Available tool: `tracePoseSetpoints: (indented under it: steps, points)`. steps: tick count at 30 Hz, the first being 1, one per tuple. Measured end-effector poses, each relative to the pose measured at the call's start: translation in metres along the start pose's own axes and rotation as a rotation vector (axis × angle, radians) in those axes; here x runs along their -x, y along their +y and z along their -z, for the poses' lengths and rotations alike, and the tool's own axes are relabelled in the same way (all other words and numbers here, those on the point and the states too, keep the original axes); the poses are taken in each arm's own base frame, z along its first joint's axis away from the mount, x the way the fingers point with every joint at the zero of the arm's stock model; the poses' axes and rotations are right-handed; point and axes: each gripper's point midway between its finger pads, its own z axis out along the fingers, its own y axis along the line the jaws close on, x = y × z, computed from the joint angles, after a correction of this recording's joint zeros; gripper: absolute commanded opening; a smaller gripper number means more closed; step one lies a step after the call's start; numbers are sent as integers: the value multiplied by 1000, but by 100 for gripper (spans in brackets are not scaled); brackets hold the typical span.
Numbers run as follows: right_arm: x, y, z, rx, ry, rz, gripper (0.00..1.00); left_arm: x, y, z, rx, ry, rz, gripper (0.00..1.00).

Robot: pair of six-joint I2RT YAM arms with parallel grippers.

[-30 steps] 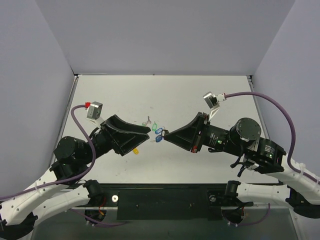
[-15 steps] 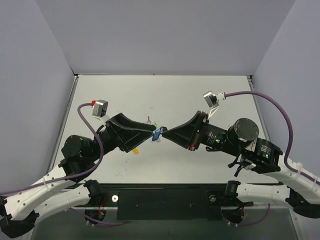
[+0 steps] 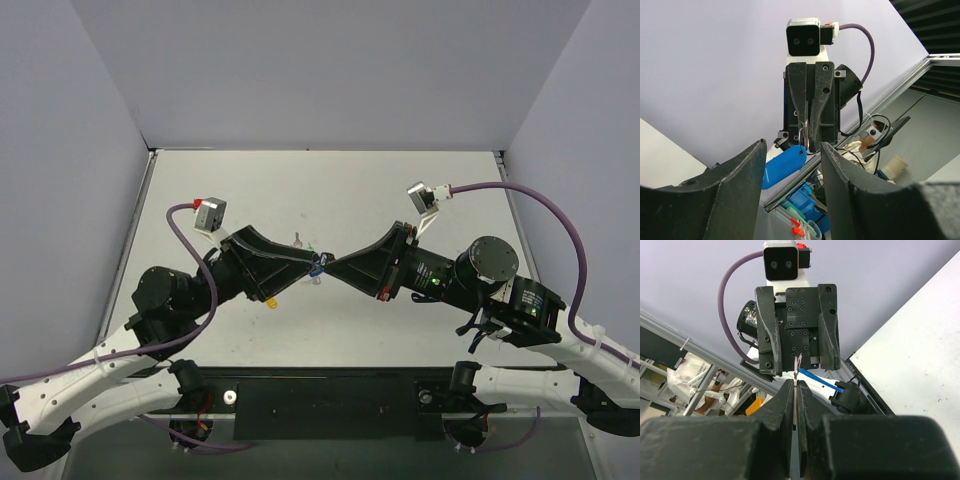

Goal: Remove the keys from the keyring

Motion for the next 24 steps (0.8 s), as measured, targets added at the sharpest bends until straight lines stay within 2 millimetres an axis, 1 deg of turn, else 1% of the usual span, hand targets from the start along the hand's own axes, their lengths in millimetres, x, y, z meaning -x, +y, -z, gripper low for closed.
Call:
tracePoseSetpoints:
  steps: [6, 17, 21, 24]
  points:
    - [0, 0, 0, 0, 0, 0, 0, -1, 0, -1, -2, 1, 1, 48]
    - [0, 0, 0, -2, 1, 0, 0, -3, 3, -3, 2, 8, 4, 42]
    - [-1, -2, 0, -4, 4, 0, 0, -3, 3, -3, 2, 9, 4, 39]
    - [-3, -3, -1, -7, 7, 0, 0, -4, 3, -3, 1, 12, 2, 34]
